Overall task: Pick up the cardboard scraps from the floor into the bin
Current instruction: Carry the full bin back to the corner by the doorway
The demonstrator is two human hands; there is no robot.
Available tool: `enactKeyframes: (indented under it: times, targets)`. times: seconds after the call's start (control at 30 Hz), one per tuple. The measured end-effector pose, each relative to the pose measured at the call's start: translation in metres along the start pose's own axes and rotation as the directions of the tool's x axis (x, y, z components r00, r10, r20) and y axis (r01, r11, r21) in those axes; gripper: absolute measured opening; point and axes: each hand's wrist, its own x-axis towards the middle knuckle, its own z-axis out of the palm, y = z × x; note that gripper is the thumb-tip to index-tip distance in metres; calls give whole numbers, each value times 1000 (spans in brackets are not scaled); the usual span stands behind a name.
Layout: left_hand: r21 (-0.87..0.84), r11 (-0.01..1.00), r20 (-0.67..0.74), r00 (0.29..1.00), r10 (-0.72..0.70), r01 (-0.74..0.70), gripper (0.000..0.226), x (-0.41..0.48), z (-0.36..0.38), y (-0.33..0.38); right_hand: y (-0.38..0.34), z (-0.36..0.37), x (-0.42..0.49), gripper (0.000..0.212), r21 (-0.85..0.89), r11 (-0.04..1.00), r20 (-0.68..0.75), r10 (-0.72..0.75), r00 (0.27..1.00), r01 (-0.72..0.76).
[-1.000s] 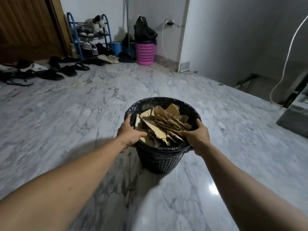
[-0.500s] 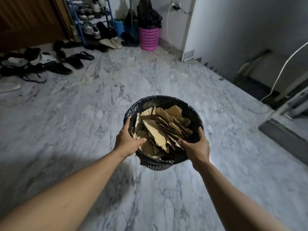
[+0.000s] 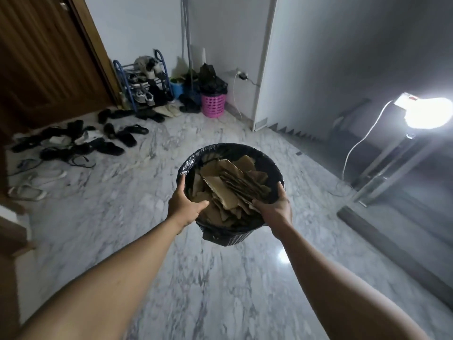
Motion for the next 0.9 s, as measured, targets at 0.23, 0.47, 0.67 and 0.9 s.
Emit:
enactKeyframes:
  times: [0.23, 0.47, 0.67, 0.9]
  targets:
    - [26, 1000, -12, 1000, 12, -11, 108, 99, -40, 30, -69, 53, 54, 108, -35, 999, -22, -22, 1000, 21]
    - [-35, 996, 44, 996, 79, -77, 114, 230, -82, 65, -135, 128, 142, 126, 10, 1000, -66, 1, 998, 0]
    - [-111, 986, 82, 987, 136, -126, 118, 325, -105, 102, -191, 169, 216, 108, 47, 998, -104, -33, 994, 38]
    - [-153, 977, 85, 983, 162, -148, 105, 457, -96, 140, -237, 221, 348, 112, 59, 997, -75, -54, 996, 59]
